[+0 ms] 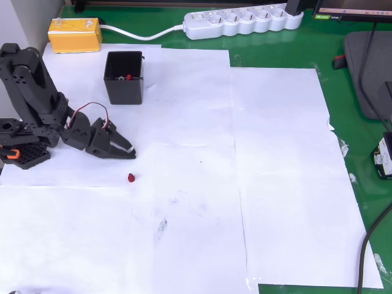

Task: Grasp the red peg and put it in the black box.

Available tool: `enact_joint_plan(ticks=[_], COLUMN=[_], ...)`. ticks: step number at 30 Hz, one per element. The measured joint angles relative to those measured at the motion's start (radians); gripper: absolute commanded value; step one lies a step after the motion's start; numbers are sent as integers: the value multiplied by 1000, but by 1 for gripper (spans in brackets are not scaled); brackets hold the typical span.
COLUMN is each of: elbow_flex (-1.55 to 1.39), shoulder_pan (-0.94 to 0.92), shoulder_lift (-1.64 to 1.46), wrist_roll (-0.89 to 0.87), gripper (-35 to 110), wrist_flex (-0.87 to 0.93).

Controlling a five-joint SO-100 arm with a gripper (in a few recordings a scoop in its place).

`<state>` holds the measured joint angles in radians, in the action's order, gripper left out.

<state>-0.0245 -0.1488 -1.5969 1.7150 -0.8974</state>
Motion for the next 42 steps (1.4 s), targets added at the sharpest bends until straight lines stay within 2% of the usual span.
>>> enact_joint_plan(ticks=[42], elbow_flex=[0], shoulder_pan=[-137], shoulder_lift=[-17], wrist_roll=[25], gripper=[0], wrist_flex=[5])
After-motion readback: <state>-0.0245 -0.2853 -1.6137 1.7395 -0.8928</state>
